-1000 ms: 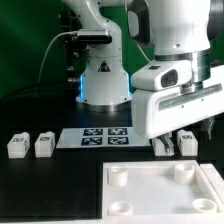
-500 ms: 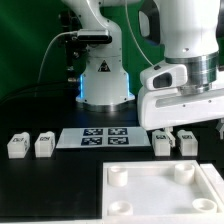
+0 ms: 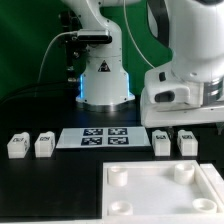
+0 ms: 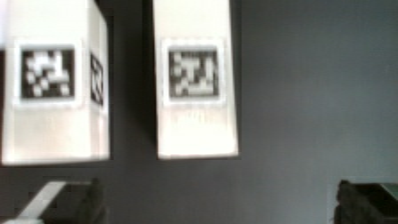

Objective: Assemble one leg

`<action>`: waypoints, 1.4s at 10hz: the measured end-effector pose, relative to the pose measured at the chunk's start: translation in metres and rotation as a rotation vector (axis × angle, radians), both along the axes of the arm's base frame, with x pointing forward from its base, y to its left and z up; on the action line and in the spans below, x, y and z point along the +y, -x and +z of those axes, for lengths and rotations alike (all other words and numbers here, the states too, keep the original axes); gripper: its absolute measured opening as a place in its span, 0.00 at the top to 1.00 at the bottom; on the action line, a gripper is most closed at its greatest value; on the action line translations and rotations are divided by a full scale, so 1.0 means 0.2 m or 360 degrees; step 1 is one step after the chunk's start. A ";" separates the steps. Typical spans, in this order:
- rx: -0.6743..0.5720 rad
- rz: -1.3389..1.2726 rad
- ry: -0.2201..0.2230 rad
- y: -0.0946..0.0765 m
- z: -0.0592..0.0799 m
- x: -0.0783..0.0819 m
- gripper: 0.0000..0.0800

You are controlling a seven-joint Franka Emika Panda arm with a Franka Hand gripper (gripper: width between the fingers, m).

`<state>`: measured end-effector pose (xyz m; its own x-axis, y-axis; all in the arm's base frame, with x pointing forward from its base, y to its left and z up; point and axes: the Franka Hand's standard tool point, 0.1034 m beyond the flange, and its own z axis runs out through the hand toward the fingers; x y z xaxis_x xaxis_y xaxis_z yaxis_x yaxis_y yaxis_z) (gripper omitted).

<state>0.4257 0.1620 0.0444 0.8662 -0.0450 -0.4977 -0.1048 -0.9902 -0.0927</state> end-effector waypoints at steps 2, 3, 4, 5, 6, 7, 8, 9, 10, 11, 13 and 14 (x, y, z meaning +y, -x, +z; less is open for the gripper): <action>0.0353 0.0021 -0.0004 0.02 -0.01 0.01 0.19; 0.0373 0.0048 -0.0032 -0.01 -0.04 0.01 0.19; 0.0407 0.0051 -0.0031 0.01 -0.04 0.01 0.19; 0.0406 0.0051 -0.0030 0.01 -0.04 0.01 0.19; 0.0417 0.0052 -0.0021 0.03 -0.05 0.02 0.19; 0.0433 0.0053 -0.0013 0.06 -0.06 0.04 0.19; 0.0453 0.0047 0.0000 0.08 -0.07 0.04 0.19; 0.0464 0.0041 0.0011 0.10 -0.08 0.05 0.19; 0.0467 0.0046 0.0011 0.11 -0.09 0.06 0.19; 0.0473 0.0044 0.0013 0.12 -0.11 0.05 0.19; 0.0501 0.0032 0.0021 0.13 -0.14 0.04 0.19; 0.0508 0.0032 0.0021 0.13 -0.15 0.04 0.19</action>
Offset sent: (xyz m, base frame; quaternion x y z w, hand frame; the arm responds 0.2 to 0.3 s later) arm 0.0000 0.0000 0.0000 0.0000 -0.0899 0.0000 0.9960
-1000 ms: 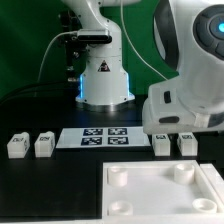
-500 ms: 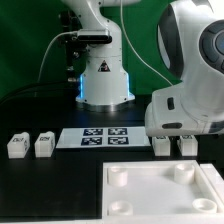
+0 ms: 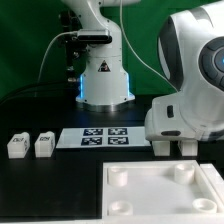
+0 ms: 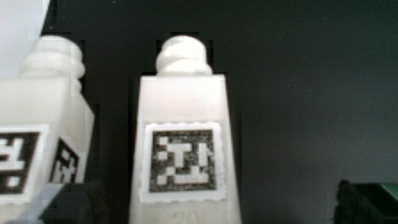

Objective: Assemble one leg

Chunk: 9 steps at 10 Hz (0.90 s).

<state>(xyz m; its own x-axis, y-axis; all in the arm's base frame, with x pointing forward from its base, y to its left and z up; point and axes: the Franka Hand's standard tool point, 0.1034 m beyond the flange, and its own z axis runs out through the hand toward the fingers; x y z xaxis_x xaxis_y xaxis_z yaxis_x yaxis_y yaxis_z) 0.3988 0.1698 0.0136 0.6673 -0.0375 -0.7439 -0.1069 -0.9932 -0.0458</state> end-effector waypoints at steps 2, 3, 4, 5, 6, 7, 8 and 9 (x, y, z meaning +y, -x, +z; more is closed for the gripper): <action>0.0001 -0.0001 0.0000 0.00 0.00 0.00 0.21; 0.0001 -0.0001 0.0000 0.00 0.00 0.00 0.45; 0.0002 -0.0001 0.0001 0.00 0.00 0.00 0.45; 0.0001 -0.0001 0.0000 0.00 0.00 0.00 0.63; 0.0002 -0.0001 0.0000 0.00 0.00 0.00 0.64; 0.0002 -0.0001 0.0000 0.00 0.00 0.00 0.64; 0.0002 -0.0001 0.0001 0.00 0.00 0.00 0.64; 0.0002 -0.0001 0.0001 0.00 0.00 0.00 0.64</action>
Offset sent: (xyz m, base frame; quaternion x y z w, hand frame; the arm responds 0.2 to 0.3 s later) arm 0.0000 0.0000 0.0000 0.0000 0.0000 0.0000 1.0000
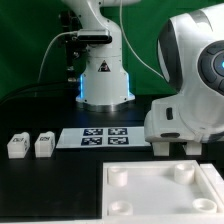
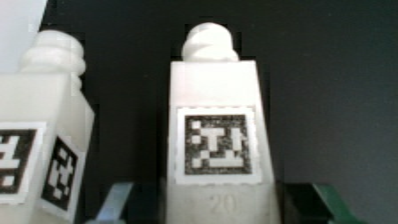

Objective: Assemble one leg

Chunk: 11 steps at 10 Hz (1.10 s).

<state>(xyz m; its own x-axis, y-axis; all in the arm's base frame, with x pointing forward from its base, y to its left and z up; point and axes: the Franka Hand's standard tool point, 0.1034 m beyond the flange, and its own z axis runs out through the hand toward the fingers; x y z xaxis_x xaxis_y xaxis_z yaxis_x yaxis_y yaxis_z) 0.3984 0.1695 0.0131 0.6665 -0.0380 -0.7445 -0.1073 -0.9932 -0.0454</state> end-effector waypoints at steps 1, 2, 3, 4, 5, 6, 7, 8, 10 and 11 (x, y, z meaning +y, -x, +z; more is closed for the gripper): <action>0.0000 0.0000 0.0000 0.00 0.00 0.00 0.64; 0.0000 0.0000 0.0000 0.00 0.00 0.00 0.64; -0.0011 0.0022 -0.0011 -0.01 0.01 -0.01 0.64; -0.0079 0.0081 -0.0045 -0.08 0.06 -0.04 0.64; -0.0147 0.0114 -0.0084 -0.15 0.15 -0.08 0.64; -0.0162 0.0134 -0.0109 -0.19 0.25 -0.11 0.64; -0.0284 0.0140 -0.0117 -0.27 0.36 -0.13 0.64; -0.0490 0.0123 -0.0096 -0.32 0.48 -0.15 0.64; -0.0809 0.0094 -0.0060 -0.32 0.51 -0.16 0.64; -0.0890 0.0091 -0.0052 -0.31 0.50 -0.16 0.64</action>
Offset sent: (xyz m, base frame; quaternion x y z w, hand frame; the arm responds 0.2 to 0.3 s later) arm 0.0308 -0.0287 0.0335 -0.0678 0.0642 -0.0699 0.9932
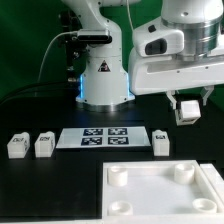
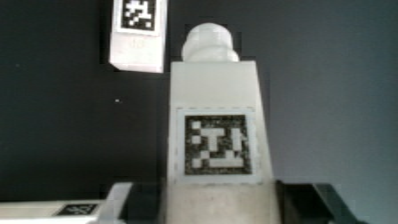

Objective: Assemble one leg

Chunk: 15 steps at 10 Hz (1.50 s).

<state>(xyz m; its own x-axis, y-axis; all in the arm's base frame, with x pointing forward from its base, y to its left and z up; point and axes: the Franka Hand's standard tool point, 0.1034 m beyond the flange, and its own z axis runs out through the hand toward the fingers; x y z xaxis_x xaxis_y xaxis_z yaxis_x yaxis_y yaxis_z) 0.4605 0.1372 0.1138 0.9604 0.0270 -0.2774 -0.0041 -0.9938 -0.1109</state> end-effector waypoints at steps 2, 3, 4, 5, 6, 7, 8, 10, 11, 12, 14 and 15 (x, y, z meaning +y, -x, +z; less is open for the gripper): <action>-0.0345 0.0061 -0.0007 -0.14 0.07 -0.06 0.64; -0.0537 0.0067 -0.0012 -0.31 0.19 -0.18 0.64; -0.0760 0.0022 -0.0007 -0.45 0.29 -0.22 0.64; -0.0947 0.0004 -0.0011 -0.53 0.34 -0.21 0.64; -0.1087 -0.0004 -0.0008 -0.53 0.33 -0.22 0.64; -0.1289 -0.0022 0.0000 -0.51 0.33 -0.23 0.64; -0.1433 -0.0034 0.0002 -0.51 0.33 -0.24 0.64; -0.1489 -0.0038 0.0004 -0.49 0.28 -0.24 0.64; -0.1489 -0.0039 0.0003 -0.50 0.28 -0.24 0.64; -0.1493 -0.0028 0.0005 -0.54 0.20 -0.18 0.64; -0.1507 0.0049 0.0032 -0.70 0.18 -0.19 0.64; -0.1501 0.0027 0.0027 -0.74 0.13 -0.17 0.63</action>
Offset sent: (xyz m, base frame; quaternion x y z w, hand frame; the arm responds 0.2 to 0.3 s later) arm 0.1000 -0.0460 0.0770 -0.0069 0.3005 -0.0449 0.9527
